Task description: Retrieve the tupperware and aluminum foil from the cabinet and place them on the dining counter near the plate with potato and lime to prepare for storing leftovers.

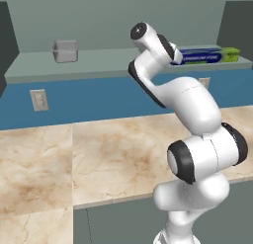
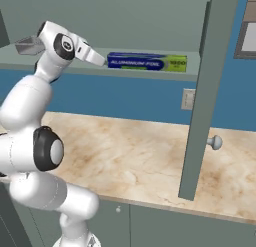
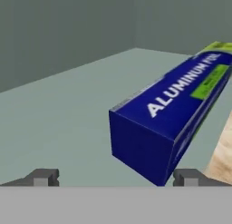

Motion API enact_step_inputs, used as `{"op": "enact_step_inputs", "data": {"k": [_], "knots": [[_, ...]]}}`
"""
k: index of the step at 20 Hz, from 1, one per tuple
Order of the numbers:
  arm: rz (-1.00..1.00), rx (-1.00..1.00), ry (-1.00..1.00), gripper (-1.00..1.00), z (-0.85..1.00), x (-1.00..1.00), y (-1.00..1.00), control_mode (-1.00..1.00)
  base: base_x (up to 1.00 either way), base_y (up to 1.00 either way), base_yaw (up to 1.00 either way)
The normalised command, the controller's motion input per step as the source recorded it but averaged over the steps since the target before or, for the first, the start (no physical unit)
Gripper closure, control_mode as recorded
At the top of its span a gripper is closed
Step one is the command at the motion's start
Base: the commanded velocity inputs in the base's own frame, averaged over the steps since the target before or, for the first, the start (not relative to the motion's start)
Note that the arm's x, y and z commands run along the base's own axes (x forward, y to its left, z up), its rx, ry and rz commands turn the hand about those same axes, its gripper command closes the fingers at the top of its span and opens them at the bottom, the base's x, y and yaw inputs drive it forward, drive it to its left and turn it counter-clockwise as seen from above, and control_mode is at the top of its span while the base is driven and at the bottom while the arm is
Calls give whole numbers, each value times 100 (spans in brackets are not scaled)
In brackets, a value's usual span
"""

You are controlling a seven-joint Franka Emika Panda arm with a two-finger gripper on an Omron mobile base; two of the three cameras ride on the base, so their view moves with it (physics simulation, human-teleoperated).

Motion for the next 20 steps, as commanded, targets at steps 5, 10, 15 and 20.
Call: {"op": "enact_step_inputs", "data": {"k": [5, 10, 15, 20], "knots": [[-14, 0, 0, -100, -3, 25, -5, -100, 0, 0, 0], [-14, 0, -1, -100, 0, 25, -1, -100, 0, 0, 0], [-18, 0, -1, -100, -5, 4, -15, -100, 0, 0, 0], [-20, -3, -4, -100, -8, -4, -18, -100, 0, 0, 0]]}}
